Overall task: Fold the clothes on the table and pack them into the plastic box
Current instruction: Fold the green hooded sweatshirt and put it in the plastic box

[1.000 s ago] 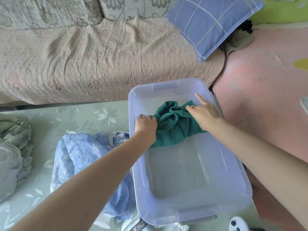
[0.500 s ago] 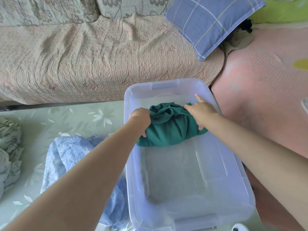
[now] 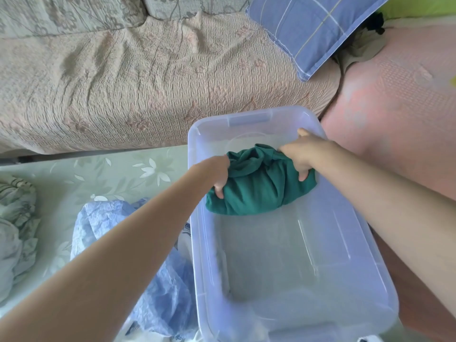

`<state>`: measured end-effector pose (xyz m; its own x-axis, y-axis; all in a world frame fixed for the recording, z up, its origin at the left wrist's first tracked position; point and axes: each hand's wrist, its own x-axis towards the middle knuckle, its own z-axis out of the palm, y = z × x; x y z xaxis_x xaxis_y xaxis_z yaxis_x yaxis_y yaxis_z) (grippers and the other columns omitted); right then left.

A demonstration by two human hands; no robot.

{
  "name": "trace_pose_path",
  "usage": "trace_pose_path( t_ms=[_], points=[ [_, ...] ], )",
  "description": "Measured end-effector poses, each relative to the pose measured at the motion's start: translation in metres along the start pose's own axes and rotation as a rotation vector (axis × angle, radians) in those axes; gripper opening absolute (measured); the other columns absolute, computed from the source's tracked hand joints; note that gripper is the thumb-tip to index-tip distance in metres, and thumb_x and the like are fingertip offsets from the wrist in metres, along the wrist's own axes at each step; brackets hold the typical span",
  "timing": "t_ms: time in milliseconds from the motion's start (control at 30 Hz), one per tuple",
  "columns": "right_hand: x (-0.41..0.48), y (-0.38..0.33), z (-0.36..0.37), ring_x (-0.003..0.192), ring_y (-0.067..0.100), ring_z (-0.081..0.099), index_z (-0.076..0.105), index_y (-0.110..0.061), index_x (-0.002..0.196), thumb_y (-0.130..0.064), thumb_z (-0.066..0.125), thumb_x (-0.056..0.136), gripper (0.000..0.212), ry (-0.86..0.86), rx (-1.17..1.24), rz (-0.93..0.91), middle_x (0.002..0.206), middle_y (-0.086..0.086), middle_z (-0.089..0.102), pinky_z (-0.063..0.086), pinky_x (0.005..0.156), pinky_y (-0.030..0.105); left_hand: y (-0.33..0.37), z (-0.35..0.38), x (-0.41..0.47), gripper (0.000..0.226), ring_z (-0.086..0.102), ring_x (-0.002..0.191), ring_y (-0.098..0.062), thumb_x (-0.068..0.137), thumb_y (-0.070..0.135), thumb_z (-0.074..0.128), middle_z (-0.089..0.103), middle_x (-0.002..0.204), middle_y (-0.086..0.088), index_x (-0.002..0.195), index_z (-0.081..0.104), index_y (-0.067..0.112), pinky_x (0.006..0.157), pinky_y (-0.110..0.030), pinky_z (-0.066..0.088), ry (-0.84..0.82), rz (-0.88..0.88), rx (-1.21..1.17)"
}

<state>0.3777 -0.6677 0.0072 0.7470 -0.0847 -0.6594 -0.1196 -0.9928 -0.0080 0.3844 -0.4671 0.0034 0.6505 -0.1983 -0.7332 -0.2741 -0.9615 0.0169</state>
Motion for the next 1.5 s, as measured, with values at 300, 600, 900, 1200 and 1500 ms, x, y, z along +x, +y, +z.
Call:
trace_pose_path(
  t_ms=[300, 600, 900, 1200, 1500],
  points=[
    [-0.045, -0.009, 0.054, 0.144, 0.03, 0.009, -0.002, -0.012, 0.151, -0.063, 0.08, 0.049, 0.14, 0.409, -0.495, -0.358, 0.158, 0.015, 0.001, 0.002, 0.116, 0.04, 0.022, 0.063, -0.032, 0.145, 0.008, 0.143, -0.036, 0.053, 0.077, 0.069, 0.009, 0.154, -0.015, 0.148, -0.012, 0.004, 0.114, -0.057, 0.011, 0.41, 0.096, 0.331],
    [0.002, 0.0, 0.025, 0.141, 0.023, 0.027, 0.048, -0.03, 0.136, -0.063, 0.076, 0.058, 0.089, 0.281, -0.168, -0.407, 0.096, 0.001, 0.07, 0.018, 0.116, 0.034, 0.008, 0.018, 0.002, 0.064, 0.058, 0.09, -0.025, 0.068, 0.059, 0.072, 0.056, 0.087, 0.0, 0.108, 0.051, 0.012, 0.071, -0.03, 0.04, 0.373, 0.208, 0.143],
    [0.032, -0.009, -0.011, 0.084, 0.019, 0.057, 0.067, -0.037, 0.106, -0.061, 0.081, 0.054, 0.059, 0.032, -0.067, -0.313, 0.08, -0.013, 0.062, 0.047, 0.072, 0.03, -0.011, -0.017, 0.037, 0.076, 0.059, 0.094, -0.022, 0.051, 0.059, 0.083, 0.061, 0.096, 0.005, 0.111, 0.058, 0.019, 0.085, -0.037, 0.05, 0.063, 0.129, -0.167],
    [-0.045, -0.005, 0.069, 0.136, 0.031, 0.038, 0.04, -0.007, 0.142, -0.031, 0.078, 0.069, 0.086, 0.911, -0.45, -0.35, 0.151, 0.012, 0.035, 0.033, 0.106, 0.04, 0.032, 0.066, -0.044, 0.07, 0.043, 0.132, -0.03, 0.073, 0.005, 0.044, 0.043, 0.144, -0.013, 0.142, 0.041, 0.015, 0.105, -0.041, 0.04, 0.974, 0.323, 0.289],
    [-0.058, -0.006, 0.127, 0.143, 0.044, -0.005, -0.02, 0.011, 0.141, -0.024, 0.027, 0.102, 0.071, 0.547, -0.758, -0.003, 0.15, 0.035, -0.014, 0.007, 0.116, 0.057, 0.039, 0.098, -0.039, 0.105, -0.02, 0.141, -0.039, 0.09, 0.015, 0.054, -0.038, 0.148, -0.011, 0.135, -0.041, 0.014, 0.113, -0.06, 0.008, 0.582, -0.004, 0.406]
  ],
)
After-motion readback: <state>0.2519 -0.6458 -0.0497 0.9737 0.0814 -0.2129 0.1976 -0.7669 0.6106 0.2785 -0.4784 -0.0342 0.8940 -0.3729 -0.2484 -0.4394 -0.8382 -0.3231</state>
